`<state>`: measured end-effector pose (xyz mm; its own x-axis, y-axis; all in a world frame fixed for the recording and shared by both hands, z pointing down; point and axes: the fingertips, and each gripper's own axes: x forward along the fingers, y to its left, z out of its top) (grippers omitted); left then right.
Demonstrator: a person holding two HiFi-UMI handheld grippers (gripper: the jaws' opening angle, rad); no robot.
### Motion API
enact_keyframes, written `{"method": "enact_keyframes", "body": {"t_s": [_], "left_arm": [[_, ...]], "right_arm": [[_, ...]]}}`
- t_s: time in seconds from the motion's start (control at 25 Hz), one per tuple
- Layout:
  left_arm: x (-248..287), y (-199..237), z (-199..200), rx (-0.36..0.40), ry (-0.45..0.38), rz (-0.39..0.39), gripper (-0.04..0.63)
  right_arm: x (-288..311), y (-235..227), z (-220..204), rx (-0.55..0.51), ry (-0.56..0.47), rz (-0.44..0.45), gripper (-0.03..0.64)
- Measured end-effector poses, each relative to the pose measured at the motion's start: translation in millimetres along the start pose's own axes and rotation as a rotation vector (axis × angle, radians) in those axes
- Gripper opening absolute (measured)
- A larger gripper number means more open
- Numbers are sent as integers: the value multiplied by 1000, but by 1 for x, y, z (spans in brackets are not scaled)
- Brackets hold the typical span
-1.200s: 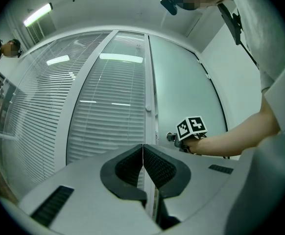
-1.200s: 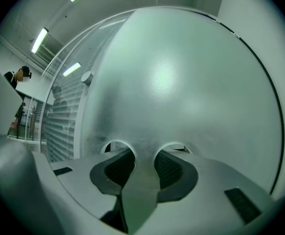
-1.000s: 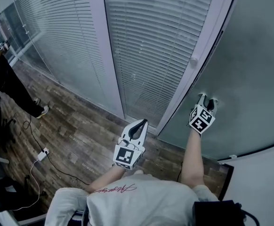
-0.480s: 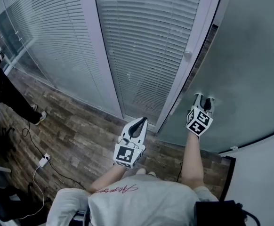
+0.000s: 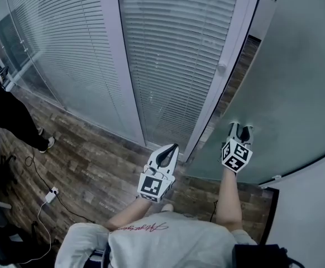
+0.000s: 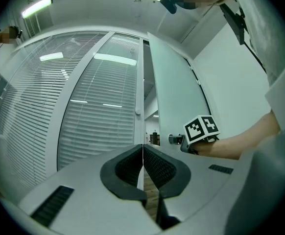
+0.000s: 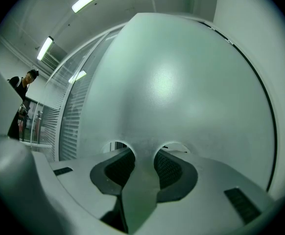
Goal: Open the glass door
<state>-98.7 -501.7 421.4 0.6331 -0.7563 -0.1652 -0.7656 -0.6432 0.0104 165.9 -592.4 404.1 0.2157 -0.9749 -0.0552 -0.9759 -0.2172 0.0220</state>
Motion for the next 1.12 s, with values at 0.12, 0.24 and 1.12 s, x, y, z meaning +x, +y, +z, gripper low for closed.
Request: {"method": "enact_keyframes", "body": {"t_s": [0.12,0.24,1.12], "left_arm": [[-2,-15,5,-1,-7,-21,17],[-6,-34,10,-5,-6,-39,17],[-97,-181,31,6,-29,30,17]], "right_arm": [[-13,1,0,0,2,14,131],[-29,1,-2,8,3,32,130],[-174,-3,12,-5,-4,285,130]]}}
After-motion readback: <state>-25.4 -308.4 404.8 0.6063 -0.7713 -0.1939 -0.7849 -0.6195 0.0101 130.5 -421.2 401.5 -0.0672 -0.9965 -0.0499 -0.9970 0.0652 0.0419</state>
